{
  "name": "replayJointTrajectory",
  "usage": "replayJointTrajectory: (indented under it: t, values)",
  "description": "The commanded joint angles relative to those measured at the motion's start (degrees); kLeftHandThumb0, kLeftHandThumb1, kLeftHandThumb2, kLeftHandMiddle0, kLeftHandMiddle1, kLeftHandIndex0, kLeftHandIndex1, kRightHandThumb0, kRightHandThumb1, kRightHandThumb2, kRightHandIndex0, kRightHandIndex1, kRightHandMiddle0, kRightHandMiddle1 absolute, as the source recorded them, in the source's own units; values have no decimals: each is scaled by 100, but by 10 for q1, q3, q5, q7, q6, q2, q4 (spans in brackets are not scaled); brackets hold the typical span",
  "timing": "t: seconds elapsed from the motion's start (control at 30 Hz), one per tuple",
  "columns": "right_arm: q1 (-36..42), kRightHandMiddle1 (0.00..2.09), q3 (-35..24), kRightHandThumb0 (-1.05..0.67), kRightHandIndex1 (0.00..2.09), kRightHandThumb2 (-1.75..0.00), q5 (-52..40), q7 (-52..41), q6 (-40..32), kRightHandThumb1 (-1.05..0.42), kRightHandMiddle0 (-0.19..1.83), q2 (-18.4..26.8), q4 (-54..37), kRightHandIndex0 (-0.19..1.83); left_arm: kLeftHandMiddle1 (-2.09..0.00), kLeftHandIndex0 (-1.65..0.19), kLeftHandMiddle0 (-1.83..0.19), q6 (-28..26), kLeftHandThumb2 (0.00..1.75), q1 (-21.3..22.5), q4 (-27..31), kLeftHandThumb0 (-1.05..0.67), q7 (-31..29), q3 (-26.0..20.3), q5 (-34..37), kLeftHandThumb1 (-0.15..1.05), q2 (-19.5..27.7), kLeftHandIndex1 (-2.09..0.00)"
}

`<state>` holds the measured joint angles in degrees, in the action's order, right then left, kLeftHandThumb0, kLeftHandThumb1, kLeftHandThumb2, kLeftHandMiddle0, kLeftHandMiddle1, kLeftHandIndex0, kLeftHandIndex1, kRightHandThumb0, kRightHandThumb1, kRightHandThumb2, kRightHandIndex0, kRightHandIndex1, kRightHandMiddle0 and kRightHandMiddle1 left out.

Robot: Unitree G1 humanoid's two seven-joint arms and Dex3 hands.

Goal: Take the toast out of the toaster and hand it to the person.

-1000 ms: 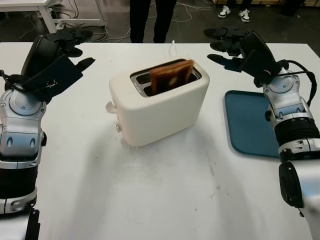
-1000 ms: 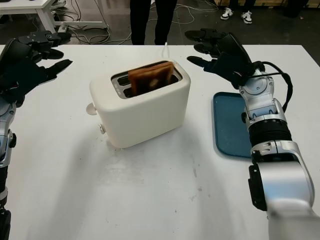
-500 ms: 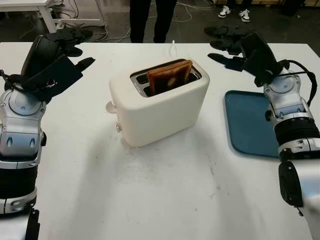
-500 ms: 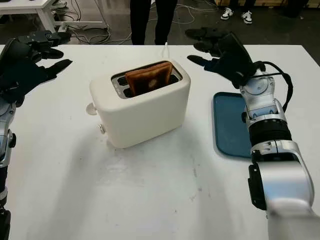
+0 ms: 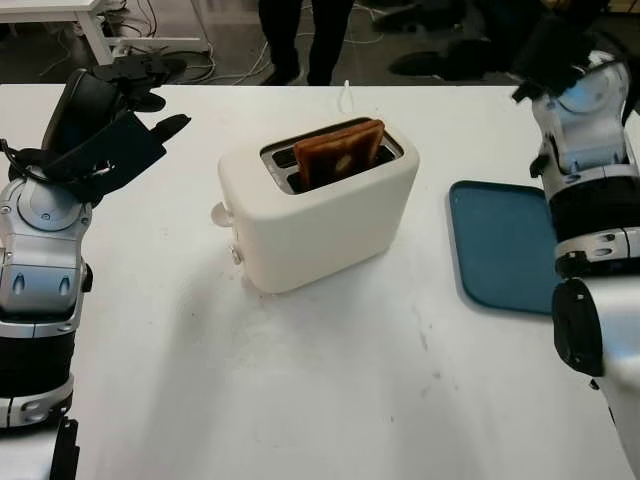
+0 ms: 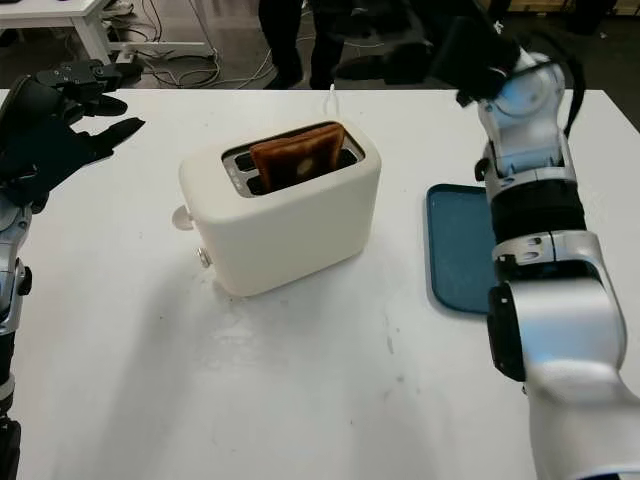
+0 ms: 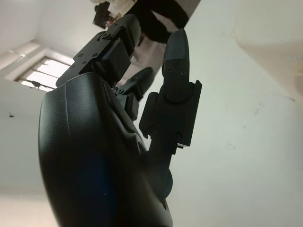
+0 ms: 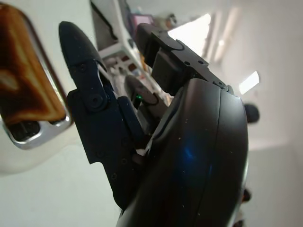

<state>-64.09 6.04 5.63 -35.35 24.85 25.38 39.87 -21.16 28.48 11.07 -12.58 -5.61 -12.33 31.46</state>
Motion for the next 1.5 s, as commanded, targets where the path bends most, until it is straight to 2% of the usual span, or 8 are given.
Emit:
replayJointTrajectory:
  t: [0.0,0.17,0.67,0.97,1.03,1.13,1.2,1.47]
  values:
    - [-6,10,18,-73,43,0,22,6,12,-68,88,-6,-19,79,-77,-62,-35,-4,19,-6,3,-41,6,-8,2,92,-6,-2]
    - [0,9,46,-69,65,0,59,15,33,-62,92,-18,-17,69,-77,-61,-35,5,19,-9,-1,-40,5,-7,0,92,-5,-2]
    - [23,5,137,-53,78,-1,219,116,98,-65,86,-6,16,52,-72,-59,-34,-16,19,-4,3,-42,4,-6,0,92,-9,-1]
    - [9,12,183,-33,98,-1,298,187,129,-71,101,20,57,68,-71,-60,-36,-13,19,-5,2,-43,5,-5,-3,92,-7,-1]
    - [7,40,190,-33,125,0,309,201,133,-73,106,26,59,71,-70,-60,-36,-14,18,-4,0,-44,6,-6,-1,92,-9,-1]
    - [7,137,201,-42,163,0,339,242,132,-75,77,35,54,76,-70,-60,-36,-14,19,-3,0,-45,5,-3,-4,92,-7,-1]
    - [9,164,204,-45,172,0,354,275,136,-74,73,38,52,84,-69,-60,-36,-22,18,-3,4,-44,6,-6,1,92,-12,-1]
    - [-1,175,238,-40,175,-5,440,393,128,-89,80,51,45,111,-68,-59,-36,-24,19,-5,8,-41,6,-4,-4,92,-10,-1]
